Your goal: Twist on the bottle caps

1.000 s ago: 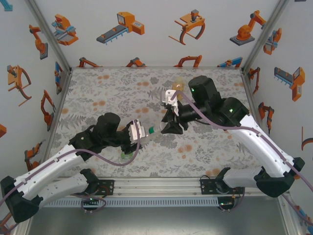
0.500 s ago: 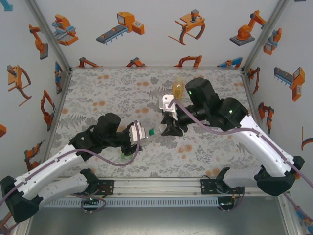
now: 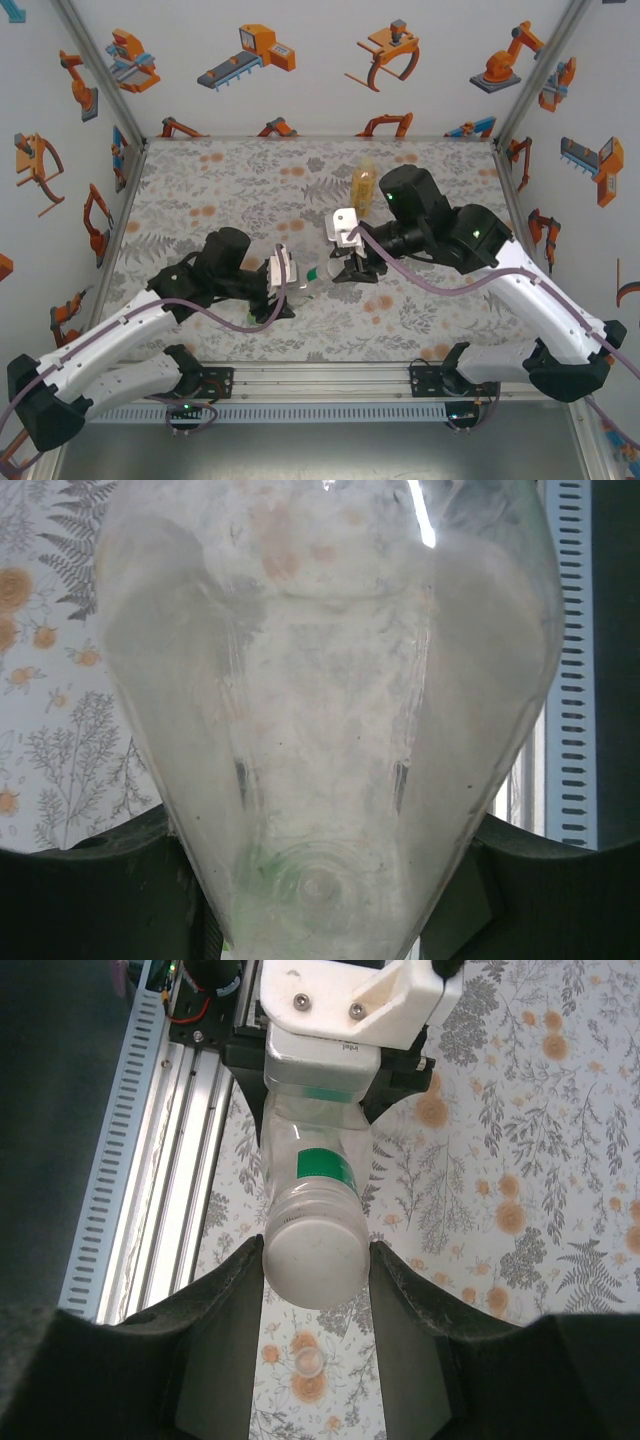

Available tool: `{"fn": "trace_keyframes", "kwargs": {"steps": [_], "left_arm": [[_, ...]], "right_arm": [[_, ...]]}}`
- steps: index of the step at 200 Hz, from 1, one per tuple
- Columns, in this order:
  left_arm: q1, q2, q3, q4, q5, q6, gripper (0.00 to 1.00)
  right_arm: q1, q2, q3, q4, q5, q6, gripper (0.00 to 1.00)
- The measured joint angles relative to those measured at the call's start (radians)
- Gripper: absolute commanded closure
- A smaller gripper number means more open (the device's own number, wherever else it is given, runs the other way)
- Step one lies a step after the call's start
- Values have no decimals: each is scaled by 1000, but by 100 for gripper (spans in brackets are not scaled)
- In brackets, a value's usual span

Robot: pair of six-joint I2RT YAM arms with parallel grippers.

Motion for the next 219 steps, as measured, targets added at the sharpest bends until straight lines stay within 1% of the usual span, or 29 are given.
{"fn": "trace_keyframes", "kwargs": {"steps": [29,58,79,92,112,158,195,219], "left_arm": [[0,10,19,-38,11,2,100],[0,11,23,-55,12,2,100],[0,2,21,-57,-1,2,100],[1,-10,19,-57,-14,2,100],[7,-16,14,-58,-27,4,100],[17,-20,-6,-23,-67,-1,100],[21,-21,-19,18,-92,-16,100],[22,-20,-33,48,-113,-31,100]], "right_arm": [[5,9,13,-23,0,-24,100],[5,17,16,-29,-3,-13,100],[5,19,13,-14,4,50,100],[5,13,-1,18,11,120,100],[5,-9,-47,92,43,267,100],[5,-48,-132,213,202,722,100],[3,-60,-159,246,321,1088,100],[-18,-59,-182,255,357,1323,100]]}}
